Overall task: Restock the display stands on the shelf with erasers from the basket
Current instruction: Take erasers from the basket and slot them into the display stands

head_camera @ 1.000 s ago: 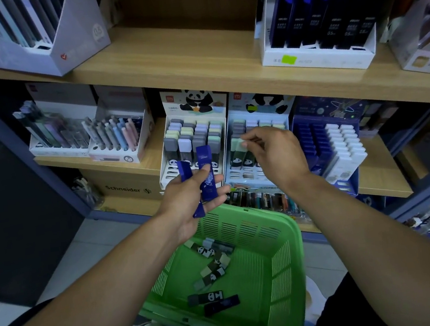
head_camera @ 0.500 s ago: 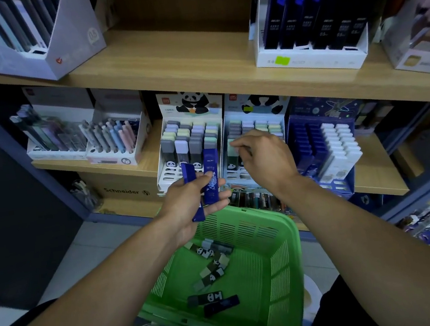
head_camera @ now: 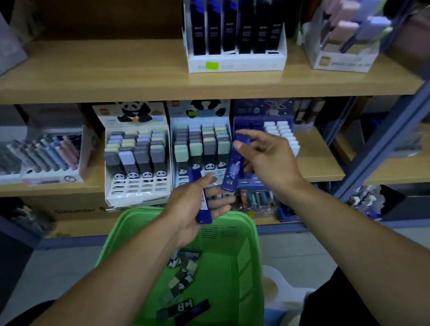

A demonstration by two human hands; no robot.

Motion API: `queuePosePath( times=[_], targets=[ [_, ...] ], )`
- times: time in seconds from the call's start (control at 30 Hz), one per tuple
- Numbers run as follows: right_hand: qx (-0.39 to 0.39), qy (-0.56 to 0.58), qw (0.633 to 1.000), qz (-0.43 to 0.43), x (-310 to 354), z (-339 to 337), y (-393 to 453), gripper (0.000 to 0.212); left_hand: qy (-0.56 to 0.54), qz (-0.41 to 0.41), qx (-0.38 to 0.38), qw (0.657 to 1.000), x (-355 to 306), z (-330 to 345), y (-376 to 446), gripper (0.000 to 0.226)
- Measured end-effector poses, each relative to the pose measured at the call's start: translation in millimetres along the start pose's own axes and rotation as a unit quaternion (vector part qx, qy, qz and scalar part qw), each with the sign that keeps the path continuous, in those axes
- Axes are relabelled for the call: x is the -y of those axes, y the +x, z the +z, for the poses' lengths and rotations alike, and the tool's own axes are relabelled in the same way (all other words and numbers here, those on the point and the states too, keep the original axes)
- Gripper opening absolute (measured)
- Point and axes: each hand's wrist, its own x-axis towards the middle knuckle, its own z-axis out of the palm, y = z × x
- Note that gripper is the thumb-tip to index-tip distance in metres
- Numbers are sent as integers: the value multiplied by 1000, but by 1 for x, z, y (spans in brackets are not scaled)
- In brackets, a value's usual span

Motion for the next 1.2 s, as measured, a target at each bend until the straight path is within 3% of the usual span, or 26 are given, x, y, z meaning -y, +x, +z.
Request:
queuePosePath(
  times=[0.1,0.2,0.43,0.77,0.87,0.97,1.2],
  targets=[
    [-42,-61,997,-9,-12,-37,5,24,-17,-12,8,1000,3,4,3,32],
    [-36,-124,992,-12,-20,-56,2,20,-12,-10,11,1000,5,7,3,31],
    [-24,-190,979,-71,-22,-54,6,15,19,11,11,1000,11,6,10,22],
    [54,-219,973,-41,-18,-64,13,14,64,33,3,997,13,-2,15,28],
    [42,-261,962,-62,-13,-68,11,5,61,34,-4,998,12,-1,16,29],
    [18,-335,936,-107,-13,-67,14,12,41,23,-1,999,12,0,16,34],
    [14,-365,927,-85,-17,-67,19,15,66,16,-2,998,11,4,12,29]
  ],
)
